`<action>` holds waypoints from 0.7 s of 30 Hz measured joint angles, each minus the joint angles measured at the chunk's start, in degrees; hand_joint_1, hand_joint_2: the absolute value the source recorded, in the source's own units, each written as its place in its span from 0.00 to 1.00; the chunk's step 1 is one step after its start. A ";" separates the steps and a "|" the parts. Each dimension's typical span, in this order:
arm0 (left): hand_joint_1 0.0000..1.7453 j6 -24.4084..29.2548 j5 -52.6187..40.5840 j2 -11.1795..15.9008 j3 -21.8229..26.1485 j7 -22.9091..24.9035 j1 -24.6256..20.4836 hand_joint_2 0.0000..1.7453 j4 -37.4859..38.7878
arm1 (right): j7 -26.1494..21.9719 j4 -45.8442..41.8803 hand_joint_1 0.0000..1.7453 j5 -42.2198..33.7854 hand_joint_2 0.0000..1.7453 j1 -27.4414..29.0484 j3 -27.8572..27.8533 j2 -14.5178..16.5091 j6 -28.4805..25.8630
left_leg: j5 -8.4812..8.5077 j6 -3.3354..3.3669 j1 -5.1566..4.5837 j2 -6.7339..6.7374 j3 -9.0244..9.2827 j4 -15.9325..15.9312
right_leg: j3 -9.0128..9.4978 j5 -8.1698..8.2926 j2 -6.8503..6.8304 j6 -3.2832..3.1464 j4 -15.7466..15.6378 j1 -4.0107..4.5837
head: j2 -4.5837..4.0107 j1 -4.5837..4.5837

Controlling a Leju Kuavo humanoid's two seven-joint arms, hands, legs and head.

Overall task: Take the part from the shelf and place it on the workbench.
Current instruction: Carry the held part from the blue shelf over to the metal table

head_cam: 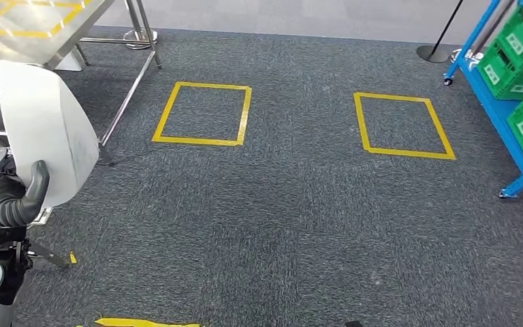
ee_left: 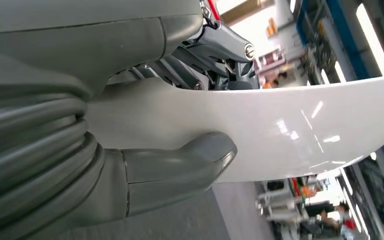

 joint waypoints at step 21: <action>1.00 10.87 2.16 0.58 3.77 -5.55 2.94 1.00 -4.17 | 0.01 0.00 0.00 0.91 0.00 0.39 -0.01 -0.10 -0.03 | -6.32 -2.76 -0.01 -1.63 -7.89 15.49 | -0.25 3.97 1.56 -3.18 -3.65 0.42 | 0.00 -0.26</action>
